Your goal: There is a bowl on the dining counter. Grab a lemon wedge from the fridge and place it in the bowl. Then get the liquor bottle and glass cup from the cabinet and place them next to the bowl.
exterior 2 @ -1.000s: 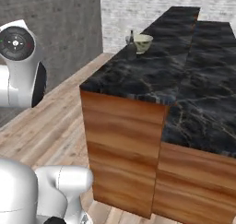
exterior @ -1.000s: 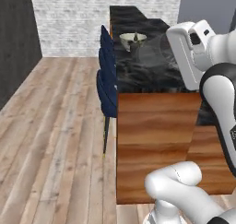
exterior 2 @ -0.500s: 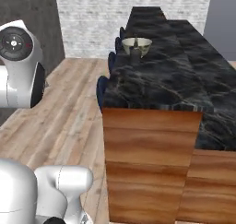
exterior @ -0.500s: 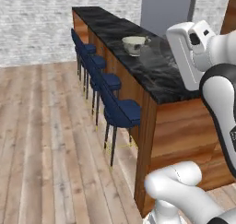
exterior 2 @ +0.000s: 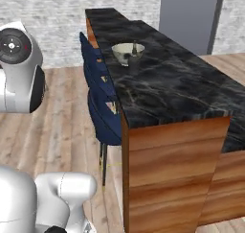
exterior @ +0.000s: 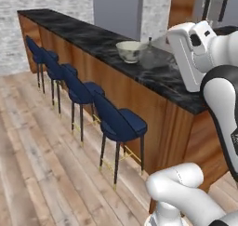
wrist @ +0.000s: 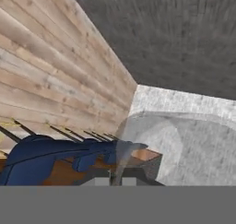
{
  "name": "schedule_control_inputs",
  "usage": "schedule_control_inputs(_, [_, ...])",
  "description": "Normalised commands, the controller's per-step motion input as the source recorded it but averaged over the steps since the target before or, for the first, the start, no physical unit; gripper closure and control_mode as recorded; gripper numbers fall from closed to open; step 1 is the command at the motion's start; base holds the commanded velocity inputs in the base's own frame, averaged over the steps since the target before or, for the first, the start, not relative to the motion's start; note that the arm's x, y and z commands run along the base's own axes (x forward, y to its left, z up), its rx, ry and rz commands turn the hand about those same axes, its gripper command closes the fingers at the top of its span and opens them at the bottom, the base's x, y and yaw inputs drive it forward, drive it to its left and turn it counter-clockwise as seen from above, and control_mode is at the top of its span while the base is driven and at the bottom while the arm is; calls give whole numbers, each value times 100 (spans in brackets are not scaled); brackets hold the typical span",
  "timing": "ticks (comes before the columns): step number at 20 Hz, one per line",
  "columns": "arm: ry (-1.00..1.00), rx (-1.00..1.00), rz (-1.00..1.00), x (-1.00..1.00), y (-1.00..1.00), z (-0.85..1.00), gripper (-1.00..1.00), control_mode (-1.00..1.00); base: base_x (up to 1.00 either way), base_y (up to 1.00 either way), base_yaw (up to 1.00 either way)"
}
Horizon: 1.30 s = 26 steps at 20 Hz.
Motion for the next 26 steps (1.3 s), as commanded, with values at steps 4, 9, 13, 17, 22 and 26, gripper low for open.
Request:
schedule_control_inputs(4, [0,0,0,0,0,0,100,100,62,75,-57])
schedule_control_inputs(9, [0,0,0,0,0,0,100,100,57,80,-55])
schedule_control_inputs(13, [0,0,0,0,0,0,100,100,40,94,-46])
schedule_control_inputs(17, [0,0,0,0,0,0,100,100,28,94,-46])
schedule_control_inputs(22, [0,0,0,0,0,0,100,100,26,86,-51])
schedule_control_inputs(26, [0,0,0,0,0,0,100,100,28,77,-58])
